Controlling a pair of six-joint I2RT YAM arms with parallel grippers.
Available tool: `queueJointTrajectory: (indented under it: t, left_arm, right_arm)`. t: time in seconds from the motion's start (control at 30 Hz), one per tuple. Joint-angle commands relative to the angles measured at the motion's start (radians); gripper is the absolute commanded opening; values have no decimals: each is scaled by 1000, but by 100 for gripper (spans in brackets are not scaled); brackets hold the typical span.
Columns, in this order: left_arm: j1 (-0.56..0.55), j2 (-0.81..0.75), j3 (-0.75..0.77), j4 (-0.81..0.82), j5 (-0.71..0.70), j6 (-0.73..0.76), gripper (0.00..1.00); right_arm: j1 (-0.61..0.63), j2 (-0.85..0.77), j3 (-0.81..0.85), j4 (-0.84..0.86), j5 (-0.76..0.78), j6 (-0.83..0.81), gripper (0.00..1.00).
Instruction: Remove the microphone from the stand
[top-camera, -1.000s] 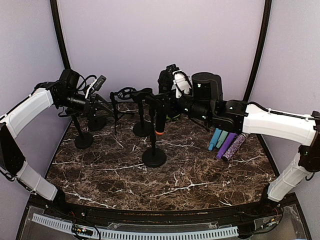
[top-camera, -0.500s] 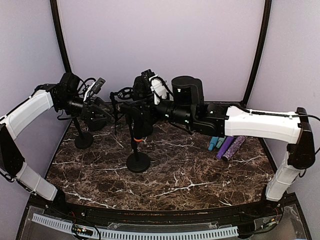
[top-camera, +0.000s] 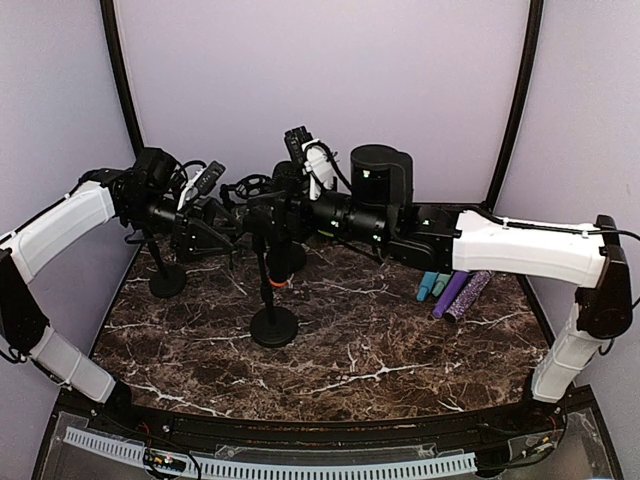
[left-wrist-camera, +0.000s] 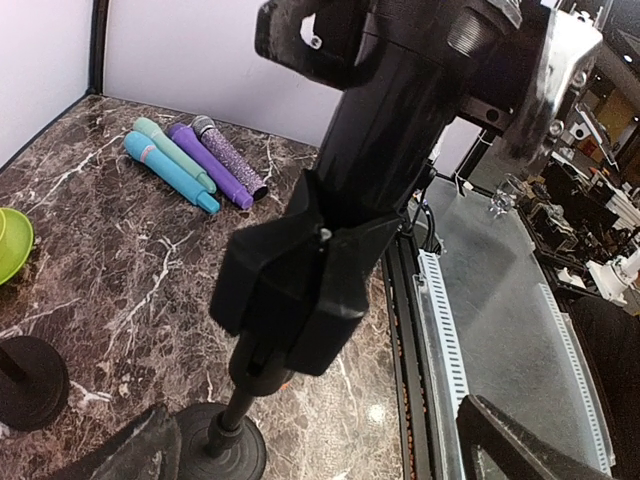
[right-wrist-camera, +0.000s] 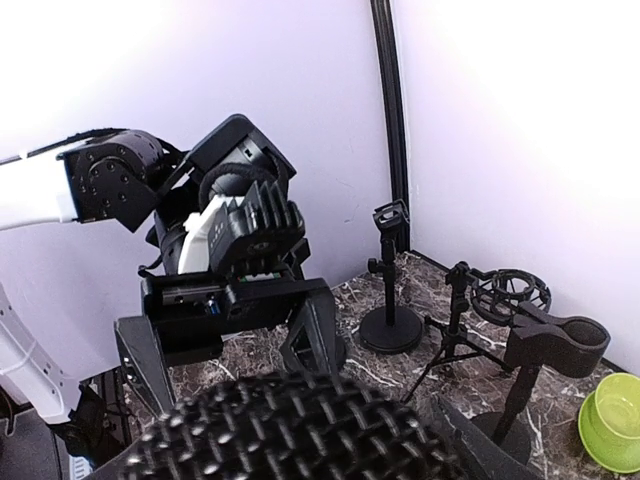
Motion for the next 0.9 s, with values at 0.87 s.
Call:
queueJointTrajectory:
  t: [0.87]
  left_arm:
    - [-115,142,257,-210,45,416,75]
  right_arm:
    - [9,-53,29,37,-10,26,35]
